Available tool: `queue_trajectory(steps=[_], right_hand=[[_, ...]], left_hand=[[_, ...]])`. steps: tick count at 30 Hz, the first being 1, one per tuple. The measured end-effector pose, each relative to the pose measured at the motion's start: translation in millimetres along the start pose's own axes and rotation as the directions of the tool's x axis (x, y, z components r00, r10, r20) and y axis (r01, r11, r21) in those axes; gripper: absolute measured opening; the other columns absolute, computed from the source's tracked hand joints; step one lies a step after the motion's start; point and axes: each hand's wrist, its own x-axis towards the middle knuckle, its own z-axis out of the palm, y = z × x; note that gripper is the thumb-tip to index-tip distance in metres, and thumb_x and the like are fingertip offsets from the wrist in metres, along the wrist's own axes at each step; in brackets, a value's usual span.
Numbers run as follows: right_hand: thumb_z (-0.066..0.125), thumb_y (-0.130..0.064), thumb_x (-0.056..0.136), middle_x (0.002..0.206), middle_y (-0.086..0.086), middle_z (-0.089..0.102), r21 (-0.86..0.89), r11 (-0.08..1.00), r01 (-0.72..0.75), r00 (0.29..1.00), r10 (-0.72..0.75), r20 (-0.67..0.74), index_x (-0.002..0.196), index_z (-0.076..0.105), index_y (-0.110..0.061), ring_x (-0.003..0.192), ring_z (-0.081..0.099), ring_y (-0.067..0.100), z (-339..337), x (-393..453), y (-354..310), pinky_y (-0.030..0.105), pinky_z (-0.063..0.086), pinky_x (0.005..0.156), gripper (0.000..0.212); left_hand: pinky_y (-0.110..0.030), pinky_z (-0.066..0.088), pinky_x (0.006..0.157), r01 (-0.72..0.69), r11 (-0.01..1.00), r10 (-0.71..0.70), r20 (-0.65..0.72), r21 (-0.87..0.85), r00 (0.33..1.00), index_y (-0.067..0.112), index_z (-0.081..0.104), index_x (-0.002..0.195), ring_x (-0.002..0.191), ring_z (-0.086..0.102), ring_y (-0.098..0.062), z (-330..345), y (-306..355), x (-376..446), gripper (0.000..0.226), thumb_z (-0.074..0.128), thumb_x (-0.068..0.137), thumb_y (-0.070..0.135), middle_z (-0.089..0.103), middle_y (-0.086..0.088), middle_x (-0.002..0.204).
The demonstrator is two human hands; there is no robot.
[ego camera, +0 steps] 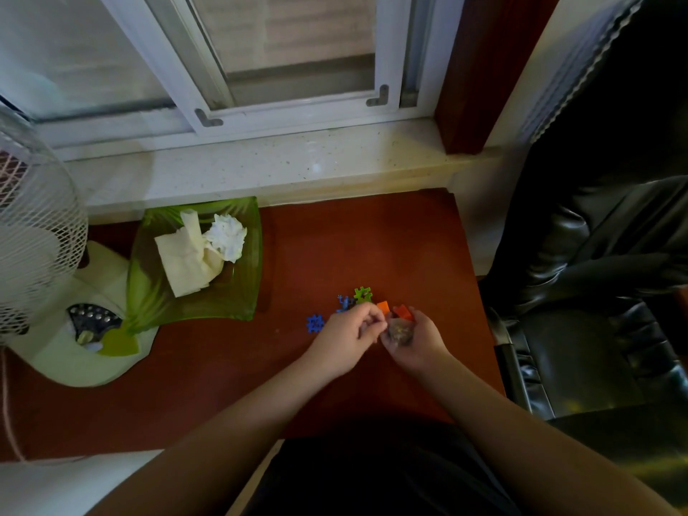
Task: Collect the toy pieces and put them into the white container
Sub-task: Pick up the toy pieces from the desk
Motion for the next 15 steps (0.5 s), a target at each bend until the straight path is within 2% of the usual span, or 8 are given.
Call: queue_trajectory(steps=[2, 5, 7, 9, 10, 12, 13, 15], right_hand=[[0.042, -0.030, 0.101, 0.083, 0.014, 0.058, -0.022, 1.000, -0.005, 1.000, 0.005, 0.002, 0.088, 0.056, -0.004, 0.079, 0.060, 0.025, 4.4, -2.5, 0.7, 0.037, 0.053, 0.070, 0.033], [0.041, -0.028, 0.101, 0.083, 0.012, 0.058, -0.050, 0.999, -0.016, 0.999, 0.018, 0.043, 0.086, 0.057, -0.005, 0.078, 0.058, 0.023, 10.3, -8.1, 0.5, 0.035, 0.051, 0.074, 0.031], [0.043, -0.029, 0.100, 0.084, 0.010, 0.057, -0.044, 0.999, -0.030, 0.997, 0.033, 0.069, 0.092, 0.058, -0.008, 0.083, 0.057, 0.022, 10.8, -6.3, 1.1, 0.033, 0.049, 0.085, 0.027], [0.044, -0.031, 0.100, 0.091, 0.010, 0.058, -0.028, 0.999, -0.040, 0.997, 0.042, 0.068, 0.105, 0.058, -0.009, 0.097, 0.056, 0.023, 11.0, -4.4, 2.1, 0.034, 0.045, 0.098, 0.027], [0.043, -0.032, 0.100, 0.093, 0.010, 0.057, -0.028, 0.999, -0.037, 0.997, 0.039, 0.067, 0.107, 0.057, -0.009, 0.100, 0.056, 0.023, 10.3, -3.8, 2.8, 0.035, 0.044, 0.100, 0.028], [0.041, -0.031, 0.101, 0.089, 0.010, 0.057, -0.044, 0.998, -0.035, 0.996, 0.038, 0.085, 0.101, 0.058, -0.007, 0.093, 0.058, 0.023, 9.1, -5.9, 4.1, 0.035, 0.047, 0.091, 0.030], [0.040, -0.031, 0.101, 0.087, 0.011, 0.057, -0.047, 0.998, -0.030, 0.995, 0.034, 0.089, 0.096, 0.059, -0.006, 0.088, 0.059, 0.023, 8.6, -8.2, 4.9, 0.034, 0.048, 0.086, 0.032], [0.039, -0.031, 0.101, 0.089, 0.012, 0.058, -0.046, 0.998, -0.031, 0.995, 0.036, 0.093, 0.096, 0.060, -0.005, 0.087, 0.059, 0.024, 7.1, -11.2, 5.6, 0.035, 0.047, 0.088, 0.034]], left_hand=[[-0.014, 0.039, 0.060, -0.079, 0.993, 0.083, -0.035, 0.089, 0.996, 0.017, 0.061, 0.096, 0.058, 0.053, -0.002, 2.7, 11.0, -0.4, 0.008, 0.060, 0.092, 0.024, 0.063, 0.004, 0.072], [-0.026, 0.043, 0.064, -0.135, 0.965, 0.146, -0.036, 0.227, 0.989, 0.018, 0.060, 0.095, 0.064, 0.053, -0.004, 5.9, 18.0, 1.9, 0.013, 0.062, 0.090, 0.030, 0.063, 0.003, 0.076], [-0.029, 0.041, 0.065, -0.139, 0.947, 0.151, -0.021, 0.289, 0.988, 0.016, 0.061, 0.098, 0.072, 0.056, -0.012, 6.9, 21.7, 3.6, 0.018, 0.062, 0.090, 0.031, 0.064, 0.000, 0.083], [-0.024, 0.036, 0.064, -0.144, 0.938, 0.154, -0.006, 0.315, 0.988, 0.014, 0.061, 0.101, 0.078, 0.059, -0.015, 7.3, 25.2, 4.4, 0.020, 0.061, 0.090, 0.030, 0.064, -0.001, 0.089], [-0.021, 0.033, 0.063, -0.152, 0.933, 0.159, 0.003, 0.325, 0.987, 0.013, 0.061, 0.101, 0.079, 0.059, -0.016, 7.6, 26.3, 4.7, 0.020, 0.061, 0.091, 0.030, 0.064, -0.002, 0.090], [-0.018, 0.028, 0.063, -0.167, 0.921, 0.170, 0.025, 0.351, 0.985, 0.012, 0.061, 0.102, 0.082, 0.059, -0.017, 7.5, 27.9, 5.8, 0.020, 0.060, 0.091, 0.028, 0.063, -0.003, 0.093], [-0.018, 0.028, 0.064, -0.175, 0.916, 0.172, 0.040, 0.360, 0.984, 0.012, 0.061, 0.103, 0.083, 0.059, -0.017, 7.4, 28.2, 6.6, 0.020, 0.060, 0.092, 0.027, 0.063, -0.004, 0.095], [-0.020, 0.032, 0.068, -0.188, 0.910, 0.175, 0.069, 0.369, 0.982, 0.011, 0.062, 0.106, 0.087, 0.060, -0.019, 8.3, 28.1, 7.7, 0.021, 0.059, 0.092, 0.027, 0.063, -0.005, 0.100]])
